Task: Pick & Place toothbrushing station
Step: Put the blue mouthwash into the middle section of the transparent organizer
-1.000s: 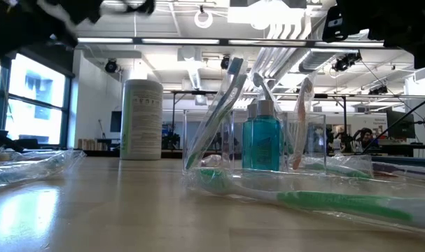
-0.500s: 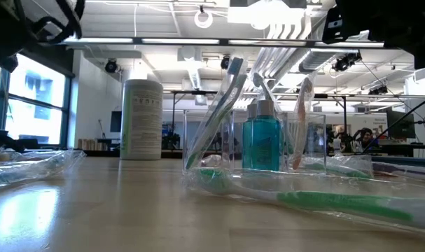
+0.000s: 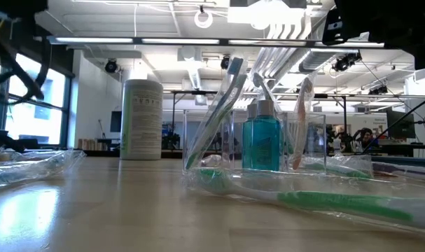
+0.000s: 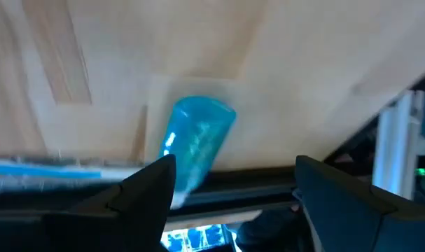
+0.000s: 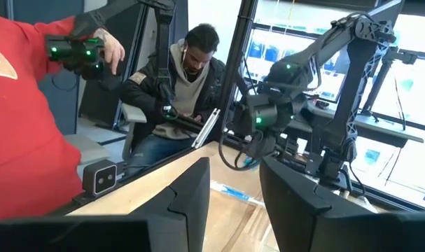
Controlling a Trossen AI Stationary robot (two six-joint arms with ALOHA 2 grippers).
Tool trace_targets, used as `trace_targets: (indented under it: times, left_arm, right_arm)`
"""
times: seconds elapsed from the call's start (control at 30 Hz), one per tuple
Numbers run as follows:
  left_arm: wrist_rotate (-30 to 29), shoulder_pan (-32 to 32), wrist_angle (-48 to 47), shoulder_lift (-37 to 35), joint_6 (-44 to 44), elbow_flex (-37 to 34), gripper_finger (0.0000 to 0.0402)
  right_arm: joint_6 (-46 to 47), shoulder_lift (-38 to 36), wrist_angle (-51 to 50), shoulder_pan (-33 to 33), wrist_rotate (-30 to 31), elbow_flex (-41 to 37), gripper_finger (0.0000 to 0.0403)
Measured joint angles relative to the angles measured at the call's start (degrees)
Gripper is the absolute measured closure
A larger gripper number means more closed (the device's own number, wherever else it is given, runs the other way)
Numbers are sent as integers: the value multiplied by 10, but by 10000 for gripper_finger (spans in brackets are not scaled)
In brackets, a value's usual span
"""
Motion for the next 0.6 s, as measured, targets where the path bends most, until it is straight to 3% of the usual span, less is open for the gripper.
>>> trace_targets:
  times: [0.43, 0.6]
  left_arm:
    - [-28, 0, 61, 0, -38, -88, 114]
    - [-14, 1, 96, -3, -45, -117, 114]
  right_arm:
    - [0, 0, 0, 0, 0, 0, 284]
    - [10, 0, 0, 0, 0, 0, 284]
